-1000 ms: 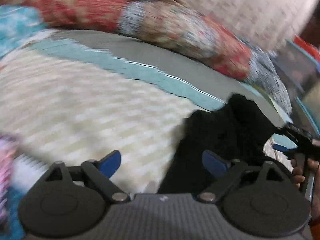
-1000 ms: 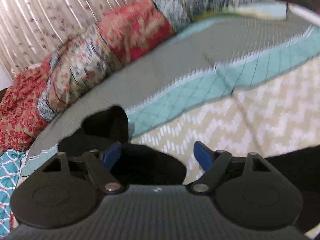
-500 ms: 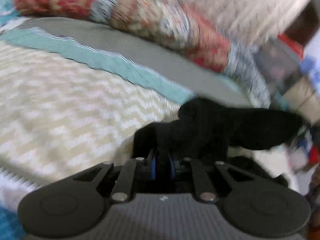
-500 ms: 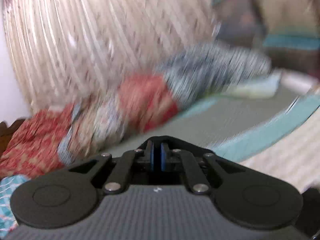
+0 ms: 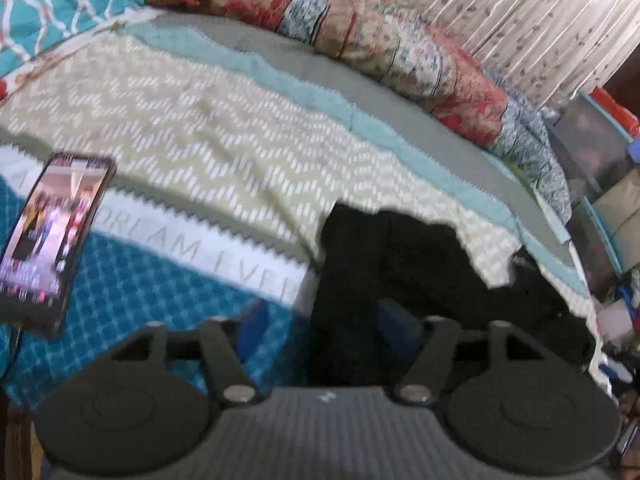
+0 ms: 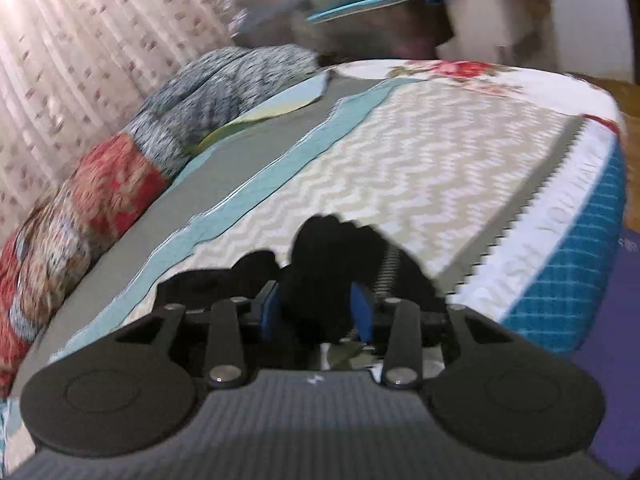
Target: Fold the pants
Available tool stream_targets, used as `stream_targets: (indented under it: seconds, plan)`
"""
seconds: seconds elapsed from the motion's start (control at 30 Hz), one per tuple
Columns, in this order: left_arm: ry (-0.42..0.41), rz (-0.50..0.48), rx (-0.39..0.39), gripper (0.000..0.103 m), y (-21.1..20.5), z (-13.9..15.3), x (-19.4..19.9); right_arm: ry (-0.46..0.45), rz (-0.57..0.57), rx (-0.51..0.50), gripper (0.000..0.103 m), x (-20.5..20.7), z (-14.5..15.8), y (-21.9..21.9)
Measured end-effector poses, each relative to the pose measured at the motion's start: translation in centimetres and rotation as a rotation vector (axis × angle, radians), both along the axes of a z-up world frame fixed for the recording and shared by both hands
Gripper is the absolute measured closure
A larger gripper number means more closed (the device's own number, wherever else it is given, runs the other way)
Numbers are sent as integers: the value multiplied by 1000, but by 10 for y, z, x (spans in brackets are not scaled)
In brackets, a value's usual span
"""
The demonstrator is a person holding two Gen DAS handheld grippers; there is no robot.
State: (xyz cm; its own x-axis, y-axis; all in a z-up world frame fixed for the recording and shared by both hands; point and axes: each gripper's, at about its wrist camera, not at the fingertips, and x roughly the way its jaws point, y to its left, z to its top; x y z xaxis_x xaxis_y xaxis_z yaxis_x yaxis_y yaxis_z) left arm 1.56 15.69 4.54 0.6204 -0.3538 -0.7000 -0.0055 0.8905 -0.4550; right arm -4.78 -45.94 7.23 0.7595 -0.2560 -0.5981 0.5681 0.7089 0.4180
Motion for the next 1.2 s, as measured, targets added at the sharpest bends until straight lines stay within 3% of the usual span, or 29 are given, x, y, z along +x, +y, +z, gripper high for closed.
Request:
stream_targets:
  seconds: [0.1, 0.17, 0.23, 0.37, 0.43, 0.47, 0.5, 0.6, 0.7, 0.77, 0.8, 0.83, 0.87, 1.0, 1.13, 1.2]
  plan:
    - [-87, 19, 26, 3, -5, 11, 19, -35, -2, -48, 47, -4, 14, -5]
    - [-93, -1, 45, 3, -13, 11, 35, -55, 11, -72, 43, -1, 22, -6]
    - [-48, -35, 52, 3, -24, 2, 51, -60, 52, -77, 40, 7, 25, -12]
    - [6, -117, 61, 3, -43, -22, 55, -19, 247, -144, 27, 64, 30, -2]
    - [23, -129, 61, 16, -50, -33, 54, 27, 398, -186, 19, 96, 22, 5]
    - [39, -139, 49, 44, -52, -38, 55, 62, 461, -213, 19, 114, 16, 11]
    - [70, -149, 46, 55, -55, -42, 57, 115, 505, -254, 19, 129, 8, 15]
    - [27, -145, 74, 73, -59, -33, 49, 317, 516, -338, 19, 162, -19, 11]
    - [-54, -150, 46, 77, -54, -12, 39, 360, 524, -208, 19, 157, -29, -12]
    - [-96, -146, 35, 78, -52, 0, 31, 354, 511, -152, 25, 142, -31, -22]
    - [-109, -142, 26, 79, -52, 4, 28, 356, 504, -127, 50, 132, -31, -22]
    - [-114, -136, 19, 79, -52, 8, 26, 358, 500, -94, 83, 127, -33, -23]
    - [-118, -126, 9, 80, -52, 12, 26, 349, 490, -53, 89, 119, -32, -24]
    - [-136, -69, -72, 80, -35, 25, 18, 193, 438, 81, 91, 92, -2, -27]
    - [-127, 7, -167, 80, -6, 30, 9, -89, 361, 228, 91, 62, 47, -36]
    - [-127, 35, -227, 80, 7, 33, 7, -201, 324, 254, 91, 52, 72, -37]
